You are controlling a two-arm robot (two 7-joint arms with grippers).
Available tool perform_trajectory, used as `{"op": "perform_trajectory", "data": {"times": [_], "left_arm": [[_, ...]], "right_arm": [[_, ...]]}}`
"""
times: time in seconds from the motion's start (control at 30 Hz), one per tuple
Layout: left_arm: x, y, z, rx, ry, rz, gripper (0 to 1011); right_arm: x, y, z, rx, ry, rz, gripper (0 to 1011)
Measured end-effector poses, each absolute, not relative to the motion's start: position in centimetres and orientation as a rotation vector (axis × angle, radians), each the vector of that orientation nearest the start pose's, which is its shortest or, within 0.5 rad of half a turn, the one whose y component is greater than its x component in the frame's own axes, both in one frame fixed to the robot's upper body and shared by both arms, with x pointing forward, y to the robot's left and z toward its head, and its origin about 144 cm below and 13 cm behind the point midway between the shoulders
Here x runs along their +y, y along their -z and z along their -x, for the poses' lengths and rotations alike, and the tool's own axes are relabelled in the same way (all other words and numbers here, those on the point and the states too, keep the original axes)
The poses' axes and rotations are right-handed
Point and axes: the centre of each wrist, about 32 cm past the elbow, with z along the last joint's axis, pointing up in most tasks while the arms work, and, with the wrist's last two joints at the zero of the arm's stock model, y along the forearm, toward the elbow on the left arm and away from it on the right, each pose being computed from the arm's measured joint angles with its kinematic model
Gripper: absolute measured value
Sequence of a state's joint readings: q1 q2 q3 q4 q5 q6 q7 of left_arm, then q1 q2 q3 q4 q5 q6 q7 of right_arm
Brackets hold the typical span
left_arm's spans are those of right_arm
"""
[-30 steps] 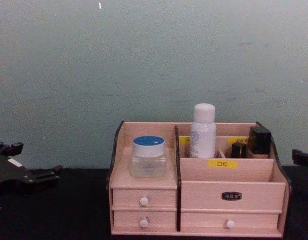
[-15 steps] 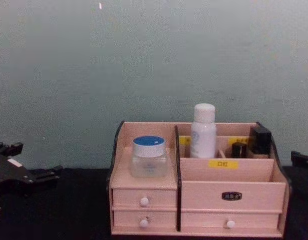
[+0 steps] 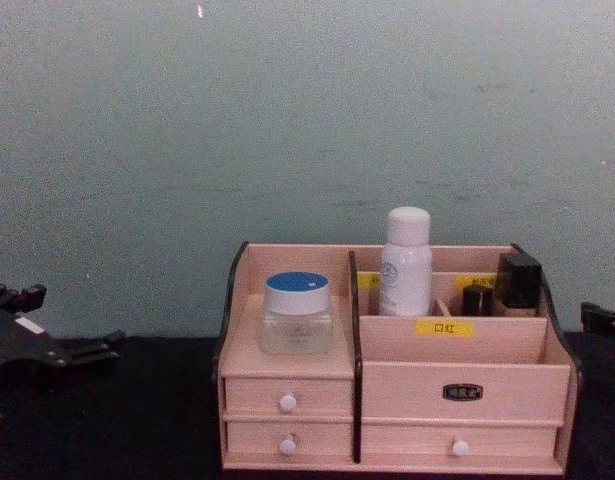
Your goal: Pick up the facial cleanser and watermelon frost from the table and place them into the tiered storage box.
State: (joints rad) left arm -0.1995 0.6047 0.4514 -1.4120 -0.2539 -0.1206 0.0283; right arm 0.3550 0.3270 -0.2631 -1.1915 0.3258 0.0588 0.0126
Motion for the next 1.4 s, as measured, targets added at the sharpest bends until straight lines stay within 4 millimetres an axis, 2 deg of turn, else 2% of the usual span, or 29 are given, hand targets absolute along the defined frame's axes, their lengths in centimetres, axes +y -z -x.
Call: {"op": "perform_trajectory", "data": {"times": [1.4], "left_arm": [[30.97, -113.98, -48.86, -0.285, -1.248, -0.304, 1001]], "right_arm": [[-28.67, -114.9, -55.04, 0.054, 1.443, 0.168, 1003]]}}
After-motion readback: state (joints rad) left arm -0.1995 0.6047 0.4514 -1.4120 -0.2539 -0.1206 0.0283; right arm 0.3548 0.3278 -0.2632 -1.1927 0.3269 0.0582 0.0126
